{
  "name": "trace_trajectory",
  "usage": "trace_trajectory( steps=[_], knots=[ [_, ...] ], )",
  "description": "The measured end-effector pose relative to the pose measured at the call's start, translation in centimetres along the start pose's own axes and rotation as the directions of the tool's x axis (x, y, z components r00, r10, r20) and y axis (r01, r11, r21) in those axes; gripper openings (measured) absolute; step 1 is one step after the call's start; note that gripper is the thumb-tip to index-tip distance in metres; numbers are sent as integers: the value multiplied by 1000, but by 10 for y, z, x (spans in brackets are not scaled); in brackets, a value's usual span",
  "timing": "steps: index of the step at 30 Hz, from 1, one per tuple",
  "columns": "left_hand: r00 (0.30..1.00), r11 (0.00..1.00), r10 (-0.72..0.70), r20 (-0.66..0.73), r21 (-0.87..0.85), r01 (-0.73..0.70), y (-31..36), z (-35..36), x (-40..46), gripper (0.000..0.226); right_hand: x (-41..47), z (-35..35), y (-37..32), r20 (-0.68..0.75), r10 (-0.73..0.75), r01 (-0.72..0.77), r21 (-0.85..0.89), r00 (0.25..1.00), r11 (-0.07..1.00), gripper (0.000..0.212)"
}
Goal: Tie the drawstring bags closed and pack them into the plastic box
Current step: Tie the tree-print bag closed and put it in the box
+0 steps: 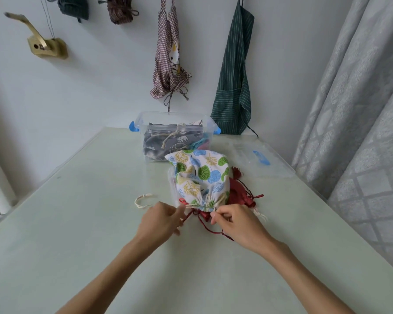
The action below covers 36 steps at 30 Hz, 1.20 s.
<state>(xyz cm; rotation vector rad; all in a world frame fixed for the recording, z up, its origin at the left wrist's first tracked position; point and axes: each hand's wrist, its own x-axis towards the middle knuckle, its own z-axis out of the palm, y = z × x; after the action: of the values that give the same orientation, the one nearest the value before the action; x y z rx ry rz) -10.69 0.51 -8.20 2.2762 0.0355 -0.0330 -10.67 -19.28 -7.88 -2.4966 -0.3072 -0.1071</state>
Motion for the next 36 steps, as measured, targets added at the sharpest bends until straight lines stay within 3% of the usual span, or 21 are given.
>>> trace_trajectory(
  steps=[2,4,8,10,12,14,18,23,26,29,31,36],
  knots=[
    [993,964,-85,77,-247,102,11,9,2,42,-1,2,-3,8,-2,2,-2,1000,1000,30],
    [981,852,-185,58,-489,190,19,16,5,37,-2,1,-4,-5,-6,6,2,1000,1000,29],
    [940,648,-327,-94,-747,150,24,22,9,17,-4,-4,0,-150,-22,15,-52,988,999,27],
    [937,603,-318,-145,-793,82,27,19,8,10,-1,-9,-1,-235,-51,26,-109,971,994,19],
    [945,550,-280,-172,-835,11,31,14,12,10,7,-15,-5,-250,-99,59,-164,963,985,28],
    [952,519,-235,-196,-854,-47,37,7,22,11,21,-22,-12,-224,-142,93,-214,964,972,35],
    [969,461,-98,-225,-874,-156,54,-11,60,23,62,-31,-20,-129,-96,78,-133,987,988,23],
    [987,389,73,-146,-907,-163,64,-23,107,27,112,-30,-21,-29,-56,52,-107,998,993,26],
    [992,349,124,-25,-935,-68,61,-30,132,26,134,-28,-17,70,-27,34,-107,997,994,20],
    [985,436,167,43,-900,-35,52,-37,148,23,145,-36,-14,80,11,-11,4,997,1000,14],
    [976,523,193,99,-852,-17,48,-41,153,19,146,-47,-15,96,38,-42,49,995,998,26],
    [956,785,226,187,-616,-65,54,-46,147,18,134,-79,-13,306,94,-108,28,947,994,24]
  ],
)
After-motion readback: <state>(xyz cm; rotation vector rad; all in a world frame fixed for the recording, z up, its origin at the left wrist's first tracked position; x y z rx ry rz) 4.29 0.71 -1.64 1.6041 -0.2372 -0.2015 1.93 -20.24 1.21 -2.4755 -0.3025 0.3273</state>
